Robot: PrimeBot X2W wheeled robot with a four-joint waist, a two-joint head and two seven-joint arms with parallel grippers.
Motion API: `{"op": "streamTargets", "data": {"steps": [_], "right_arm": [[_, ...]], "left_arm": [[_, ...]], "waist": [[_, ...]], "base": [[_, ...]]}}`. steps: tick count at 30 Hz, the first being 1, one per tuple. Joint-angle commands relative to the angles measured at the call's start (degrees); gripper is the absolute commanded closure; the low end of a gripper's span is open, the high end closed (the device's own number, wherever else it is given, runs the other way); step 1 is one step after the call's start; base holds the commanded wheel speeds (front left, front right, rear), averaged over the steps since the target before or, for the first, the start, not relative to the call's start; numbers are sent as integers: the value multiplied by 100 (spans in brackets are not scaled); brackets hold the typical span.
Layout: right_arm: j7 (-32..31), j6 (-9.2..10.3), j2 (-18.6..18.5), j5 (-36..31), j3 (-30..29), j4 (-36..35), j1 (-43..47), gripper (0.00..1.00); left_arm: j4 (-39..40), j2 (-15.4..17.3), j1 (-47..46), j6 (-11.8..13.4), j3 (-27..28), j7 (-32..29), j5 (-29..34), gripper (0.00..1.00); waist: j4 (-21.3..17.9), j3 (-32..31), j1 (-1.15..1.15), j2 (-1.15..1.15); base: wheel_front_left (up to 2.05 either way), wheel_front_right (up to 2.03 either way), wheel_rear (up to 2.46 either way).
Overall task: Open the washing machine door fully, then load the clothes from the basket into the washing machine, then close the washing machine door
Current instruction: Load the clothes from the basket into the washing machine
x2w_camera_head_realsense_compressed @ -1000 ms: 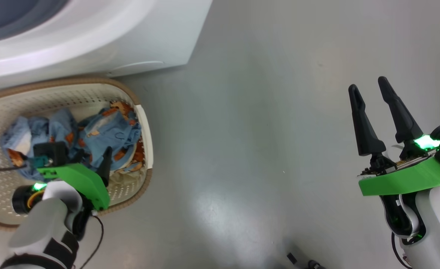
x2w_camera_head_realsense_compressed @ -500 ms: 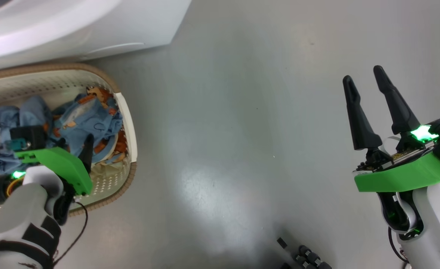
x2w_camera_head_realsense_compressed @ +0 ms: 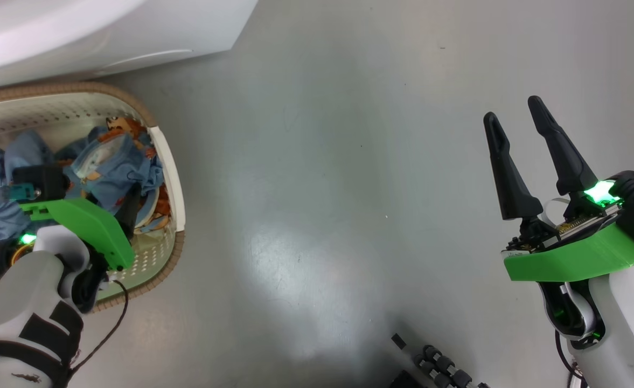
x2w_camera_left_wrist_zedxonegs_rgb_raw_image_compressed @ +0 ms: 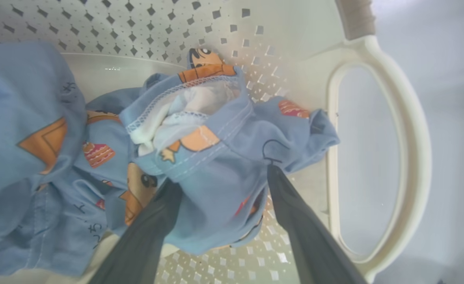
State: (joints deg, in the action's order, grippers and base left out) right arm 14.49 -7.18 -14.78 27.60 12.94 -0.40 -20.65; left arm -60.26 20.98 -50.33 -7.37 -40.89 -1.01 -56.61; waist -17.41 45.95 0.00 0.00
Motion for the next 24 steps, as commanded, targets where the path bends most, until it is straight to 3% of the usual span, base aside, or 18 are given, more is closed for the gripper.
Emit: {"op": "streamTargets", "data": {"steps": [1, 3, 12, 24], "right_arm": [[51, -31, -76, -82, 105, -145, 170, 0], [51, -31, -82, -84, 106, -145, 161, 0], [51, -31, -83, -77, 60, -108, 131, 0], [51, -31, -90, -1, 46, 55, 59, 0]], "left_arm": [[157, 202, -11, -12, 20, -28, -182, 49], [222, 237, -16, -12, -82, -44, -298, 100], [329, 303, -1, -12, -438, 115, -781, 100], [348, 375, 286, -12, -491, 935, -1339, 100]], "waist": [[-16, -7, 0, 0], [-22, -17, 0, 0], [63, -220, 0, 0], [310, -835, 0, 0]], "base": [[0, 0, 0], [0, 0, 0], [0, 0, 0], [0, 0, 0]]}}
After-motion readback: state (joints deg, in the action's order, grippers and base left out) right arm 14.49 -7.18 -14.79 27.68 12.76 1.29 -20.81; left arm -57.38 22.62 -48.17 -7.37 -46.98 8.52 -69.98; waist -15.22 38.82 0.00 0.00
